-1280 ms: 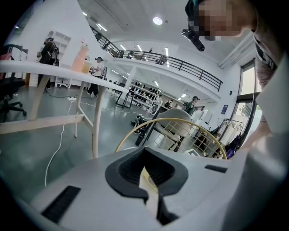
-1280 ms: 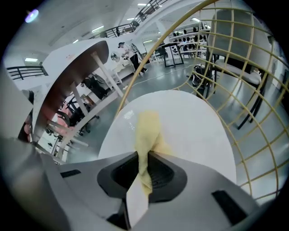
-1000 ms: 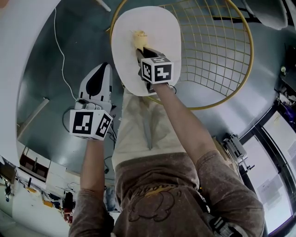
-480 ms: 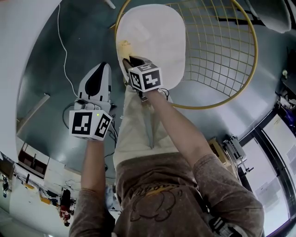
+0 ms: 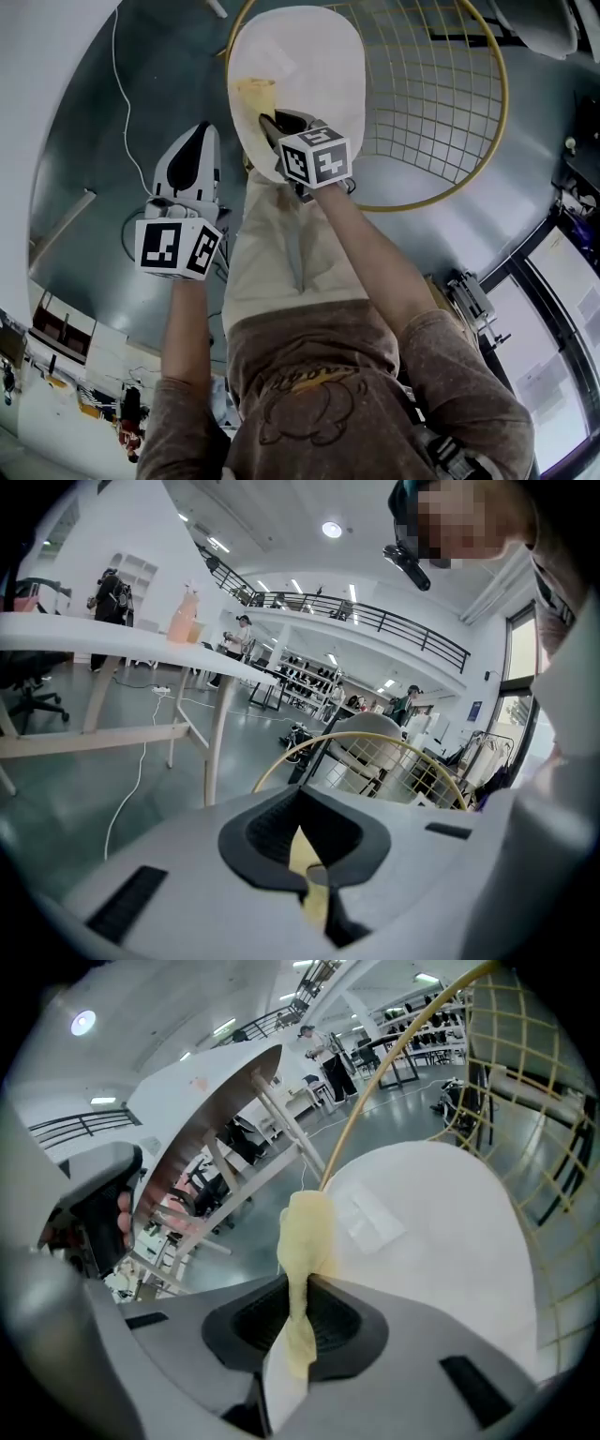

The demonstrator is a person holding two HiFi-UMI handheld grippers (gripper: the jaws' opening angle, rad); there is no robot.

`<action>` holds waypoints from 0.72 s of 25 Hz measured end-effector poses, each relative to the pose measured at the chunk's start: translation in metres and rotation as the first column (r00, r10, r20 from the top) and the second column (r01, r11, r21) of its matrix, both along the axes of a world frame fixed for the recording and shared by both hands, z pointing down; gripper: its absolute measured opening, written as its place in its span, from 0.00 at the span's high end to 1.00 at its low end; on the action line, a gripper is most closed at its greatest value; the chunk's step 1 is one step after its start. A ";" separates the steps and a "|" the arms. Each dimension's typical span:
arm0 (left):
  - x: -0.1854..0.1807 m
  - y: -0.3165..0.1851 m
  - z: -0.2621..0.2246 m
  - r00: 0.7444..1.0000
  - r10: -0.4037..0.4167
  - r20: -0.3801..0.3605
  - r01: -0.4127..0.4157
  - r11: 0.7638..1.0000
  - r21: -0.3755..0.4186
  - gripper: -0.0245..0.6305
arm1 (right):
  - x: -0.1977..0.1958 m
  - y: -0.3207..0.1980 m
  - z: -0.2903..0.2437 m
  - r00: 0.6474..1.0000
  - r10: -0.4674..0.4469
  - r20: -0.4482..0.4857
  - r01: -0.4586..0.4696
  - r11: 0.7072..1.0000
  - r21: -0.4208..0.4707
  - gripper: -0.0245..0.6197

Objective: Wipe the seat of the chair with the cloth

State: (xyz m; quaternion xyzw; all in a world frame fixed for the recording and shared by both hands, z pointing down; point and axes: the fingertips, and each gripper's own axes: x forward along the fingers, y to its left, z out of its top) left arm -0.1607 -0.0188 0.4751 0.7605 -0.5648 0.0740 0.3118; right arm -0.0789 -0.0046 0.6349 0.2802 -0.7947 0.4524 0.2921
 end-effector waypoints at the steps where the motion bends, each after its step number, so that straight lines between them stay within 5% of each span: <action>1: 0.002 0.000 -0.003 1.000 0.003 -0.001 -0.003 1.000 0.002 0.95 | 0.013 -0.004 -0.005 1.000 0.009 -0.013 -0.009 1.000 0.012 0.85; 11: 0.005 0.002 -0.022 0.997 0.079 -0.022 -0.078 0.996 0.031 0.95 | 0.116 -0.030 -0.015 0.972 0.101 -0.210 -0.086 0.993 0.080 0.85; 18: 0.016 -0.017 -0.035 0.992 0.126 -0.023 -0.126 0.991 0.034 0.95 | 0.175 -0.039 0.009 0.907 0.140 -0.397 -0.150 0.989 0.008 0.85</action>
